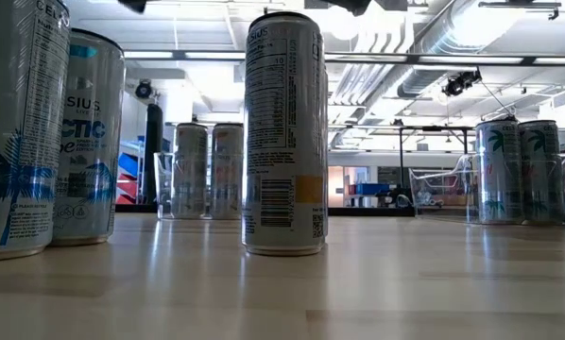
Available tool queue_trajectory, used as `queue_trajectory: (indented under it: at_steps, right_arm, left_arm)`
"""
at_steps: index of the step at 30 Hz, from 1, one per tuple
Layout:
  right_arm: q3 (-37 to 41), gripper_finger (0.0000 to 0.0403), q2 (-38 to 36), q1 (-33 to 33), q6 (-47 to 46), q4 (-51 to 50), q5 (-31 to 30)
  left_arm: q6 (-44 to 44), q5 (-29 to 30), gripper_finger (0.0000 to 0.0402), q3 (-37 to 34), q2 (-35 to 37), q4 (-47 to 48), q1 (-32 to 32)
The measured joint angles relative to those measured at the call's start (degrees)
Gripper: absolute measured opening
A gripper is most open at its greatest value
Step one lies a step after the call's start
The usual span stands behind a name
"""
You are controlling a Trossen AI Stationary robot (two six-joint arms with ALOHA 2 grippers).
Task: Sort soda cans
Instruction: Put the white/pink soda can into the top right transparent bin
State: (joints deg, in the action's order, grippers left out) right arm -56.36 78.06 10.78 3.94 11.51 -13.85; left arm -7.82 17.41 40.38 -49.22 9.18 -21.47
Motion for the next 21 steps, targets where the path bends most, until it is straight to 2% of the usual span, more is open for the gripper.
queue_trajectory:
  at_steps: [3,6,10,14,17,21]
  right_arm:
    - [-0.04,0.0296,0.00,-0.28,1.48,-1.61,-5.04]
    - [-0.04,0.0296,0.00,-1.59,3.08,-2.16,-5.45]
    - [-0.04,0.0296,0.02,-4.69,3.17,-1.62,4.21]
    - [-0.04,0.0296,2.25,-7.43,3.81,4.91,16.23]
    - [-0.04,0.0296,5.09,-8.67,3.49,10.70,20.34]
    - [-0.04,0.0296,8.17,-9.33,3.89,15.57,20.62]
  left_arm:
    - [0.88,-0.09,0.0266,0.31,0.01,-0.11,-1.04]
    - [4.26,0.05,0.0266,0.29,-0.01,-0.08,-1.03]
    - [3.72,2.52,0.0266,0.27,-0.34,0.12,0.59]
    - [1.29,4.45,0.0266,0.33,-0.27,0.19,1.50]
    - [2.82,7.44,0.0266,4.31,-0.34,9.01,1.14]
    - [9.63,6.75,0.0266,13.05,-0.52,24.83,-0.48]
